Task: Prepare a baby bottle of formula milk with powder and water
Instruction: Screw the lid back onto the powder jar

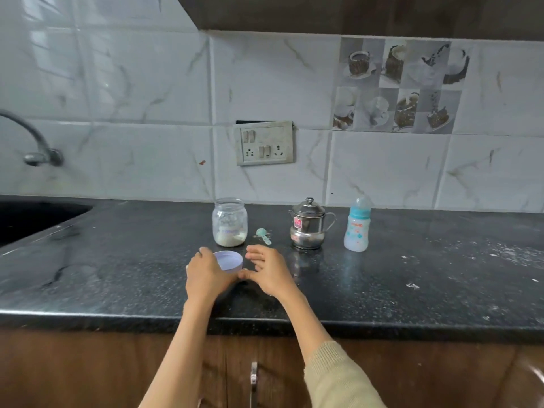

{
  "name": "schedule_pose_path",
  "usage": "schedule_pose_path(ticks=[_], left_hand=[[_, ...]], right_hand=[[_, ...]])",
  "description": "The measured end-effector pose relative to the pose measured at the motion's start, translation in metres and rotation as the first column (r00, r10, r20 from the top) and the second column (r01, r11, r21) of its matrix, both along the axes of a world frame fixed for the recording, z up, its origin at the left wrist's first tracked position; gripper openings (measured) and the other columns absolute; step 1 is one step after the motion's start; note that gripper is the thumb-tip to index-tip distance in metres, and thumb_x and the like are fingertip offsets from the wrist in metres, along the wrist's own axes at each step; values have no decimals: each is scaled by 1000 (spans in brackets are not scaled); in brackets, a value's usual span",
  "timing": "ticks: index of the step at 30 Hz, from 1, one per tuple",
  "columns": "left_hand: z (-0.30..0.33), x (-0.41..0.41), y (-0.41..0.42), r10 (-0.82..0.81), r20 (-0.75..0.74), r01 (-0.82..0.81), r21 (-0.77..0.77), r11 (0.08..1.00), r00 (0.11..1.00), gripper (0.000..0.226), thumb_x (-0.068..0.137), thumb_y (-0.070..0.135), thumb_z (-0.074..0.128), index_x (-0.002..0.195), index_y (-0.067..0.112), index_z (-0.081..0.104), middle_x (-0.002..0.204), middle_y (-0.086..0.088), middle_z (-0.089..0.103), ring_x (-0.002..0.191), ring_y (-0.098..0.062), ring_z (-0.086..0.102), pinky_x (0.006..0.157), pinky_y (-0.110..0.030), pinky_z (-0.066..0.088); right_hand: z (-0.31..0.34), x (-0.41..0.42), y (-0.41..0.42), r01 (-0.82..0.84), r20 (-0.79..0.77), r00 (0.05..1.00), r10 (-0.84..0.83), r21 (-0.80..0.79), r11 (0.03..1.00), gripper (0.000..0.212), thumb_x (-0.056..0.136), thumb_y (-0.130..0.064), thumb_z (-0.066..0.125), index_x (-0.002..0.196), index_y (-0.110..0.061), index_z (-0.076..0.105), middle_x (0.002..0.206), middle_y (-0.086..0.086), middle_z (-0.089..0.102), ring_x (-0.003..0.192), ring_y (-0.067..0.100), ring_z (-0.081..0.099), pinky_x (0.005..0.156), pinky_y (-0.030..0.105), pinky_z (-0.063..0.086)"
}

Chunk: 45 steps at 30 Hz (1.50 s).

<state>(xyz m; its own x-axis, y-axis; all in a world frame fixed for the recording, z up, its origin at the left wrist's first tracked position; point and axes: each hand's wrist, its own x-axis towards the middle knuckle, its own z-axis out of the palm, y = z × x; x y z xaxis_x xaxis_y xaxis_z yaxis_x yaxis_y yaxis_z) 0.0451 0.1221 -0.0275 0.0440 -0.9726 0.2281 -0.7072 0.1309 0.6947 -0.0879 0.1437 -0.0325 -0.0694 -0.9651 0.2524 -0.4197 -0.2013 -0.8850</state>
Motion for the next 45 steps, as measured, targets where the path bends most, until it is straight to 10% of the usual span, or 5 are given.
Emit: schedule_pose_path(ticks=[17,22,27,36,45], left_hand=[[40,-14,-20,-114,-635,156,10,988,764,34,76,33,77,88,5,64,73,-2,62,64,-12,58,49,-18,42],[61,-27,-35,-156,-698,216,-3,976,699,31,78,38,74,80,9,64,77,-2,61,74,-14,58,58,-21,43],[70,-29,-61,-284,-605,290,-91,953,744,78,65,75,60,100,5,63,99,-7,61,90,-20,57,66,-22,42],[45,-11,-127,-118,-425,133,7,991,897,137,51,44,90,150,5,4,158,-10,17,144,-27,21,114,-44,30],[36,-22,-146,-95,-417,54,-108,993,904,58,57,42,87,98,11,59,94,-1,65,89,-21,61,69,-30,44]], right_hand=[[22,-2,-31,16,97,995,0,-170,985,70,63,-6,86,123,-9,49,105,-15,58,92,-9,57,72,3,46],[39,3,-55,112,196,979,-62,-257,960,86,48,-41,83,124,-19,47,128,-2,56,123,11,51,98,30,48],[67,-12,-87,105,219,975,-27,-355,929,68,64,-9,85,121,-12,49,123,2,52,112,24,59,92,36,53],[132,-22,-144,-125,-406,909,92,-56,991,87,58,-10,89,136,-18,50,145,0,44,135,18,38,102,25,33],[156,2,-167,-183,-676,660,329,280,942,81,62,-4,86,132,-28,54,117,-9,49,112,15,45,90,30,41]])
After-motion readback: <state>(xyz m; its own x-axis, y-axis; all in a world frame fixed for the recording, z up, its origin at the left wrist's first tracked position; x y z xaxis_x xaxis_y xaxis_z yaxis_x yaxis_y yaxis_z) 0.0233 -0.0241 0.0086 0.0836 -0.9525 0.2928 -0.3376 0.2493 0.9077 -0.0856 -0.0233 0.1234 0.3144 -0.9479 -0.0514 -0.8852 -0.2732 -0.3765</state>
